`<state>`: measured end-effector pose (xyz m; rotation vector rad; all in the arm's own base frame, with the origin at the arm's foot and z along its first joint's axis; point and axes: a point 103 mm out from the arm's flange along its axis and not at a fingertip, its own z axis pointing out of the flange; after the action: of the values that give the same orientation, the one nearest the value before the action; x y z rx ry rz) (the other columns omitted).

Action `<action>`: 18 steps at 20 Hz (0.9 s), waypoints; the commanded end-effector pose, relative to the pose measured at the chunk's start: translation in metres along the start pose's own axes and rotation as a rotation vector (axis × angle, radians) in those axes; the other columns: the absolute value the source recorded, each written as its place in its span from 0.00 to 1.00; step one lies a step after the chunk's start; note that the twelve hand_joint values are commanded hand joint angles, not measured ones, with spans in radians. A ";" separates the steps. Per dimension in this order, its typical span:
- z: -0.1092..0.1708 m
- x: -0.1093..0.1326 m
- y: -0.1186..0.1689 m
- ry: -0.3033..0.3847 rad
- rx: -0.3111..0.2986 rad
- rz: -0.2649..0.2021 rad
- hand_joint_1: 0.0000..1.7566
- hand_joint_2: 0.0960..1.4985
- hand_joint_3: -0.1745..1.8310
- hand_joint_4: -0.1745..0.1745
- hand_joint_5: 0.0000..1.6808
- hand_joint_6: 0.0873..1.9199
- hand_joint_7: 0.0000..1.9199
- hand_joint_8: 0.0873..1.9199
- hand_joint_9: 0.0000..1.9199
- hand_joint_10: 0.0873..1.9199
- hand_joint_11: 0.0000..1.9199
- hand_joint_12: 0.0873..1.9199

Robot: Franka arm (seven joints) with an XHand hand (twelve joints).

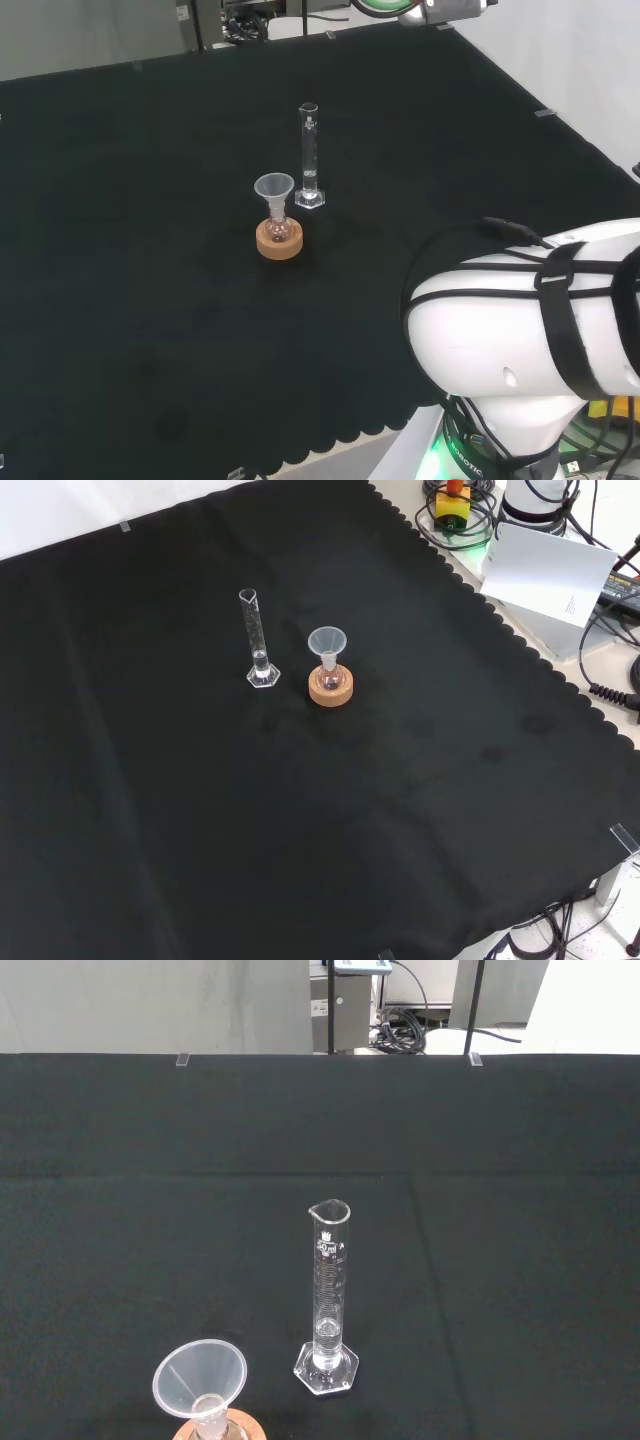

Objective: Pick up the graduated cylinder.

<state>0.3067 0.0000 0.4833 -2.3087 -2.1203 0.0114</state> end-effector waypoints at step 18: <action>0.024 -0.025 0.025 0.002 0.014 0.055 0.03 0.81 0.24 0.42 0.14 0.00 0.00 0.20 0.07 0.33 0.00 0.71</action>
<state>0.3156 -0.0045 0.4740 -2.3361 -2.0871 0.0271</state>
